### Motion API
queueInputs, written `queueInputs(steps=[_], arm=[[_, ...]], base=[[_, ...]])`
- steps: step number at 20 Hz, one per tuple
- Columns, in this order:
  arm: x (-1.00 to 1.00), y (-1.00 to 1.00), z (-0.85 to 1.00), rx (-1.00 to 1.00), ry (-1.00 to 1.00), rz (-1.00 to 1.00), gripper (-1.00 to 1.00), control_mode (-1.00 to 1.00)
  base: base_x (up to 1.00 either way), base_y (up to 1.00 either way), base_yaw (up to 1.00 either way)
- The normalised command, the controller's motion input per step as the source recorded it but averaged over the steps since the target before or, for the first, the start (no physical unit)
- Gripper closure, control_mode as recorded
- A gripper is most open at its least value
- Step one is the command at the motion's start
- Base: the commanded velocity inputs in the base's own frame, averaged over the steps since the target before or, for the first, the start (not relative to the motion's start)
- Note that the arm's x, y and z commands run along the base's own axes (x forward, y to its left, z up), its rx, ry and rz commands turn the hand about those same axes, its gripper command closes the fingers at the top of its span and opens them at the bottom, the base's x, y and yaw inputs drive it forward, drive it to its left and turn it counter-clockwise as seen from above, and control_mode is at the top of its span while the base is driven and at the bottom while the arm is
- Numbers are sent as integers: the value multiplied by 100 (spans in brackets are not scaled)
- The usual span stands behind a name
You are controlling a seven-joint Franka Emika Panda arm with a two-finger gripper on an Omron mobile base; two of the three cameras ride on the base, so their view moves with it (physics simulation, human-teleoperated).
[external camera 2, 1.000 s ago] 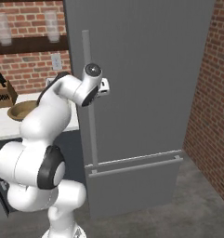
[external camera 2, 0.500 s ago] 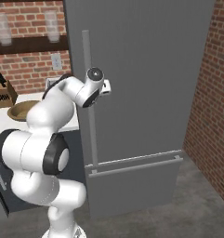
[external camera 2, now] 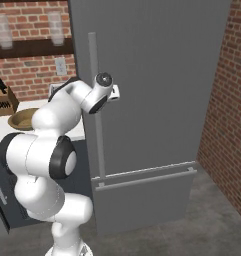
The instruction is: Grab a lemon wedge from the fridge and one ice cube from the ice bowl, and put them in the glass of lemonade.
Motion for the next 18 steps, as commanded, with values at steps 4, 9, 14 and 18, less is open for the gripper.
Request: queueInputs(steps=[4, 9, 14, 18], arm=[[6, 7, -23, 3, -7, 0, -100, -100], [7, 0, -5, 1, -2, 0, -100, -100], [7, 5, 0, 0, 0, 0, 100, -100], [2, 5, 0, 0, 0, 0, 100, -100]], base=[[0, 0, 0], [0, 0, 0], [0, 0, 0], [0, 0, 0]])
